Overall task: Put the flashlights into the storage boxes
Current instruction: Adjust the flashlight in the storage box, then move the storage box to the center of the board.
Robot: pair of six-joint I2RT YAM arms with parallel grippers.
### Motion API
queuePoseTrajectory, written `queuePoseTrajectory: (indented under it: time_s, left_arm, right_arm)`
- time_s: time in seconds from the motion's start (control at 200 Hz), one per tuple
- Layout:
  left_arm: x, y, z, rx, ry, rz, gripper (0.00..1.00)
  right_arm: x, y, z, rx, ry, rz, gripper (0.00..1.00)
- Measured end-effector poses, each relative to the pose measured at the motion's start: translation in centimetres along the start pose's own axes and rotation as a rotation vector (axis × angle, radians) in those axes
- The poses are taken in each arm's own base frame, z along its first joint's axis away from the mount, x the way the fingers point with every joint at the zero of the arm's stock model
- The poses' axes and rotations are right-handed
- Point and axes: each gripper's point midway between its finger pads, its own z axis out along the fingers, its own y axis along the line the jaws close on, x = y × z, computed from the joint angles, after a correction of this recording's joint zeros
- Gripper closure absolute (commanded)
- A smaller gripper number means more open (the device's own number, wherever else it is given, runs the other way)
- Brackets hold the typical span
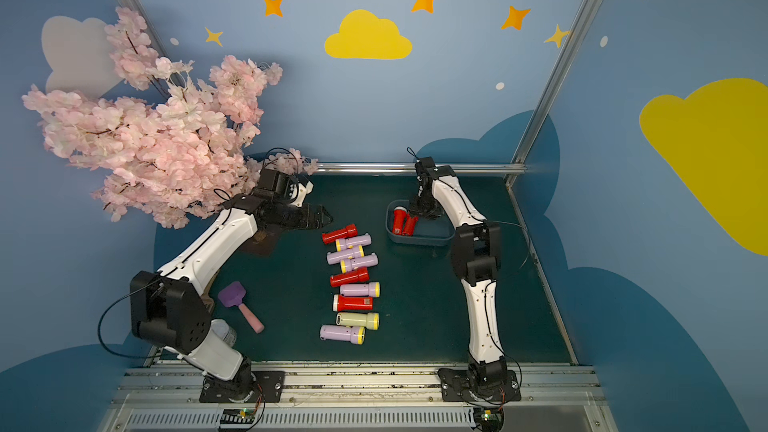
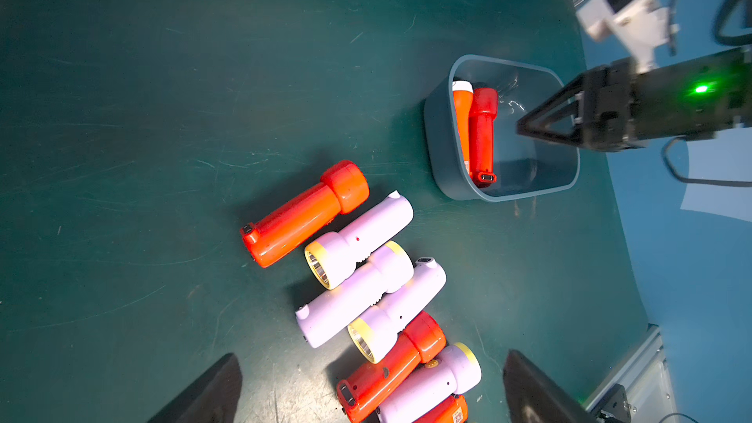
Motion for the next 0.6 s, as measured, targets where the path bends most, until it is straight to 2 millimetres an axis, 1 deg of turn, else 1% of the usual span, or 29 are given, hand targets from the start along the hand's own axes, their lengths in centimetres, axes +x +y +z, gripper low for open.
queuePoseTrajectory:
  time_s: [0.07,0.135,0.22,0.355,0.456,0.596]
  left_arm:
    - [-0.1,0.0,0.0,0.001,-0.003,0.001,0.01]
    - [-0.2,0.0,0.0,0.002,-0.007,0.003,0.01]
    - [-0.2,-0.1,0.0,0.003,-0.01,0.004,0.01]
    - [-0.2,-0.1,0.1,0.006,-0.008,0.002,0.01]
    - [-0.1,-0.1,0.1,0.005,-0.007,0.001,0.01]
    - [0.0,0.0,0.1,0.005,-0.003,-0.001,0.01]
  right_arm:
    - [-0.6,-1.9,-0.9,0.042,-0.029,0.026,0.5]
    - [-0.9,-3.7,-1.3,0.082,-0.043,0.051,0.5]
    - [-0.9,-5.9,-1.1,0.126,-0.038,0.086,0.5]
    - [-0.4,-8.7,-0.4,0.175,-0.014,0.133,0.5]
    - [-0.5,-9.8,-0.3,0.196,-0.014,0.155,0.5]
    - [-0.4,-9.9,-0.1,0.196,-0.009,0.159,0.52]
